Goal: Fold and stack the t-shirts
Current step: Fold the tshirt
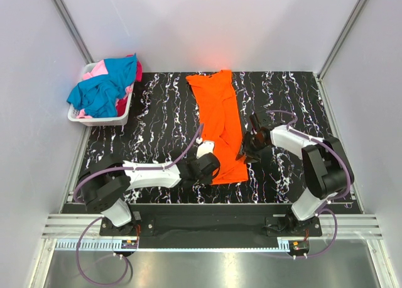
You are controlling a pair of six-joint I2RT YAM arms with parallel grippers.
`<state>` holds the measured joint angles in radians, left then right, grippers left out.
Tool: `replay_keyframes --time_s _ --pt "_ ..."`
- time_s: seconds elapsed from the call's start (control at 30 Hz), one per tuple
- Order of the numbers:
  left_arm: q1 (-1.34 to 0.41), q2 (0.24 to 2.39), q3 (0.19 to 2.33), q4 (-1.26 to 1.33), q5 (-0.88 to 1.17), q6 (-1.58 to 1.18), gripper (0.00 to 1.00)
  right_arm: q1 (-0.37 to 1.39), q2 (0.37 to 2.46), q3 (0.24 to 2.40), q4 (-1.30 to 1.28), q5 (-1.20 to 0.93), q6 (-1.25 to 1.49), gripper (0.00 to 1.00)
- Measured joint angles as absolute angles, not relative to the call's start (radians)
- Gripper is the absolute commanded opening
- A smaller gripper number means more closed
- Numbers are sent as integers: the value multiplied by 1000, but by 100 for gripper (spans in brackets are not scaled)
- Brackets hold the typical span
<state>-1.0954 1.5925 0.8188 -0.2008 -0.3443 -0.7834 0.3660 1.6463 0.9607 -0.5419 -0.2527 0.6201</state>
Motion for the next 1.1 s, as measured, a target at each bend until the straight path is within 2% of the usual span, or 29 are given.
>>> replay_keyframes --time_s 0.13,0.3,0.57,0.7,0.83,1.1 --pt "-1096 1592 819 -211 -353 -788 21 366 1677 961 -542 -247 614 42" --pt "-1097 1592 818 -213 -353 -793 12 366 1681 961 -542 -247 607 30" --pt "-1097 1592 818 -216 -353 -796 9 366 1681 961 -542 -247 600 23" --pt "-1097 1592 818 -216 -353 -798 9 366 1681 961 -542 -247 598 25" --pt "-1097 1592 818 -216 -353 -800 9 367 1681 969 -543 -247 593 33" --pt "-1097 1592 818 -216 -353 -806 9 377 1682 1008 -543 -246 581 35"
